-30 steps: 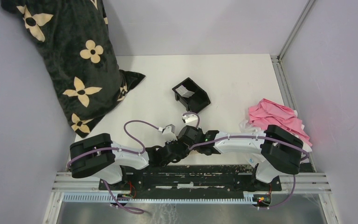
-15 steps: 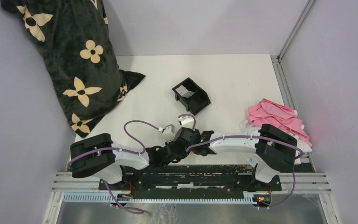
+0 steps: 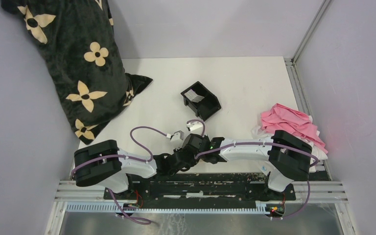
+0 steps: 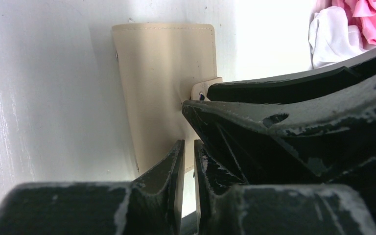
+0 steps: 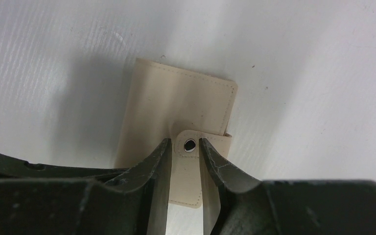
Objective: Put the credit cards into the card holder
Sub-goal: Close the card holder at the center of the board.
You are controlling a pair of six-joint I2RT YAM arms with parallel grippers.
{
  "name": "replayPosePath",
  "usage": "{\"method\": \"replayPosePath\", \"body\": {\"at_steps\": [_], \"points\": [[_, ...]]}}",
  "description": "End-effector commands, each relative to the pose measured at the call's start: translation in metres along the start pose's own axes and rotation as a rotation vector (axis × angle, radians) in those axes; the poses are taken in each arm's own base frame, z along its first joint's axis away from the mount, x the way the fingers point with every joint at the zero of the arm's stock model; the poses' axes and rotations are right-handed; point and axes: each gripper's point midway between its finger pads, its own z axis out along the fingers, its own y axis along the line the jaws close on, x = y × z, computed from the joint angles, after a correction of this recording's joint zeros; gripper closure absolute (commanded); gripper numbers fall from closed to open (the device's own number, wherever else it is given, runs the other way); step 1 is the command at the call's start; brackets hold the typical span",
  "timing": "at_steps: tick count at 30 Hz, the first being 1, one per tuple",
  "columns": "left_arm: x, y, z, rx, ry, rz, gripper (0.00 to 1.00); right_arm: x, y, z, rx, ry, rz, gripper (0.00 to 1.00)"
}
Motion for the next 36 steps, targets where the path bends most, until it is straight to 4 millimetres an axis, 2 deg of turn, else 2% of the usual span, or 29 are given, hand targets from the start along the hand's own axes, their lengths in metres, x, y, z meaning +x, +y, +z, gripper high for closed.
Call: {"method": "replayPosePath", "body": {"at_steps": [1,36], "points": [[0.0141,0.021,0.0006,-0.071,0.042,0.029,0.79,-0.0158,0.0128,-0.0083,-0.028,-0.044,0.023,0.67],[0.0183,0.0219,0.0001,-0.074,0.047,0.03,0.8,-0.0204,0.0187,-0.0152,-0.074,-0.073,0.07,0.68]]}}
